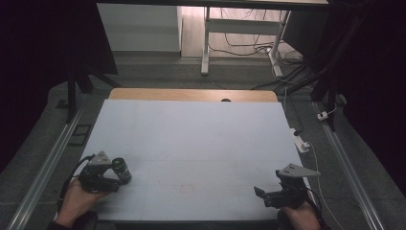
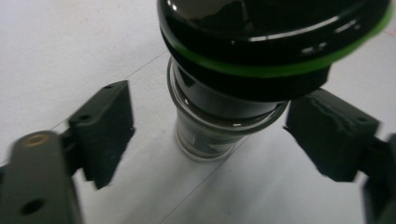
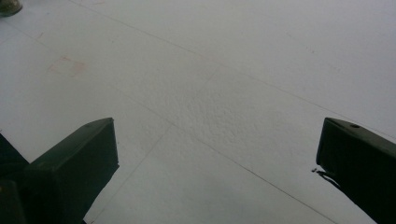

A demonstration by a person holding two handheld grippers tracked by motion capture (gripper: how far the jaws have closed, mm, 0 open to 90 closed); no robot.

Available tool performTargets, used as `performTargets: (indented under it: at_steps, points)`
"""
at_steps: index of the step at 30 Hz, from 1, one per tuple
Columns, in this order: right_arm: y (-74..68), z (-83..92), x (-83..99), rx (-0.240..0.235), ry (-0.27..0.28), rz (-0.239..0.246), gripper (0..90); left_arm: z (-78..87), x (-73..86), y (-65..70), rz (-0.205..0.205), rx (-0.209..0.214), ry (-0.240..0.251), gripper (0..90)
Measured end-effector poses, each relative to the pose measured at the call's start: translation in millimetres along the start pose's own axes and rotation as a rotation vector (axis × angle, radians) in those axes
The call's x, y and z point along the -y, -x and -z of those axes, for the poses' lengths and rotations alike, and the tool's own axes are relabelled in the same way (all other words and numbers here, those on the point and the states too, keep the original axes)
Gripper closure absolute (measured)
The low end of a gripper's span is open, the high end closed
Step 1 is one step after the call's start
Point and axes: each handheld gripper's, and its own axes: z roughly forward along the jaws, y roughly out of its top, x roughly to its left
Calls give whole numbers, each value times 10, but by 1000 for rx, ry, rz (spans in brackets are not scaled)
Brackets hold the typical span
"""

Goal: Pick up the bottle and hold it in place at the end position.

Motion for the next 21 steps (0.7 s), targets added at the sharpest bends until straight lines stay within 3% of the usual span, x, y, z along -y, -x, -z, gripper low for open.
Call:
performTargets:
  at_steps: [6,14,17,21]
  points:
    - [-3,-1,0,-1,0,5,0,35,10,-36,7,19,20,377]
    - [-6,-2,-1,-1,-2,8,0,16,2,-23,-31,40,-4,520]
    - [-7,-3,0,-2,-1,8,0,22,-6,4,-66,18,-11,534]
    - [-8,-3,0,-1,-1,9,0,24,-16,17,-72,7,-18,537]
